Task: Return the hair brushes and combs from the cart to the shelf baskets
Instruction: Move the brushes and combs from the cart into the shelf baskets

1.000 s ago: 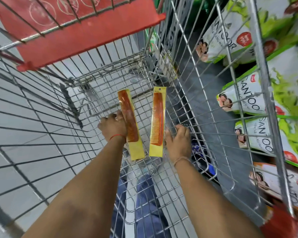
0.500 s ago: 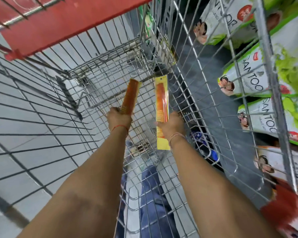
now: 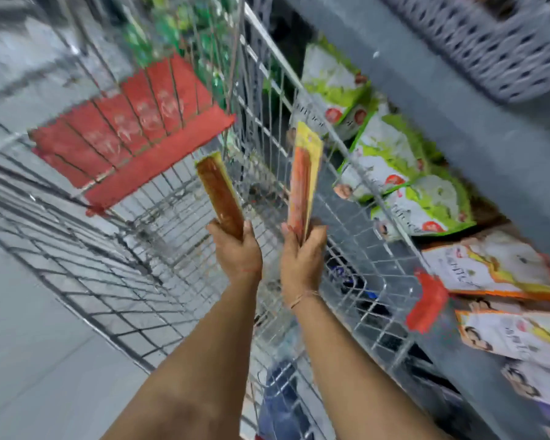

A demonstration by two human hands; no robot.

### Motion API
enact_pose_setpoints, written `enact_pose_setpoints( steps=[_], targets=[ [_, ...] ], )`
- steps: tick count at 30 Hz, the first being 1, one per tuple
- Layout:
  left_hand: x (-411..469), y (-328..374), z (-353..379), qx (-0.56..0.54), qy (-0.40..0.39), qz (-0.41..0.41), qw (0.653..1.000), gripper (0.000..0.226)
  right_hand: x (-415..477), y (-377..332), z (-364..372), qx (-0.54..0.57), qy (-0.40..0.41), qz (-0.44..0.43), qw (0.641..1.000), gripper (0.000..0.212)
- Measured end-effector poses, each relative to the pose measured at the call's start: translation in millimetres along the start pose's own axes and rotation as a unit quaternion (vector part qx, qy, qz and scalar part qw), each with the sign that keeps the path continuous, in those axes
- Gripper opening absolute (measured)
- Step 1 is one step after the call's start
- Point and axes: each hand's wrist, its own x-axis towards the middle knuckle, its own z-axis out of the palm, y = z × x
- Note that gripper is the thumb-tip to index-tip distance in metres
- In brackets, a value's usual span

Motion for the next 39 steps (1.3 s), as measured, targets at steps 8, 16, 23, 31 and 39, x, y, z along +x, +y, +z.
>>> enact_pose_setpoints(
  steps=[8, 16, 23, 31, 39],
  targets=[
    [-72.0, 134.5, -6.7, -0.117, -0.119, 0.150, 0.974, 0.057, 48.4, -122.8, -97.0, 0.185, 0.348, -0.049, 0.918, 0.026],
    [-202.7, 247.1, 21.2, -0.157, -0.345, 0.285, 0.880, 0.043, 51.3, -150.7, -271.5, 0.190, 0.513, -0.020, 0.837, 0.018],
    [-334.7, 276.9, 97.2, -0.062, -0.503, 0.264, 0.820, 0.009, -1.5, -118.2, -452.0, -0.035, 0.496, 0.039, 0.866, 0.029],
    [-523.6, 218.3, 146.8, -0.110, -0.583, 0.226, 0.773, 0.035, -46.0, -52.7, -579.5, -0.028, 0.552, 0.007, 0.833, 0.019],
    [-580.7, 218.6, 198.5, 0.017, -0.583, 0.267, 0.767, 0.011, -26.2, 9.9, -657.6, -0.013, 0.426, 0.115, 0.897, 0.010]
  ],
)
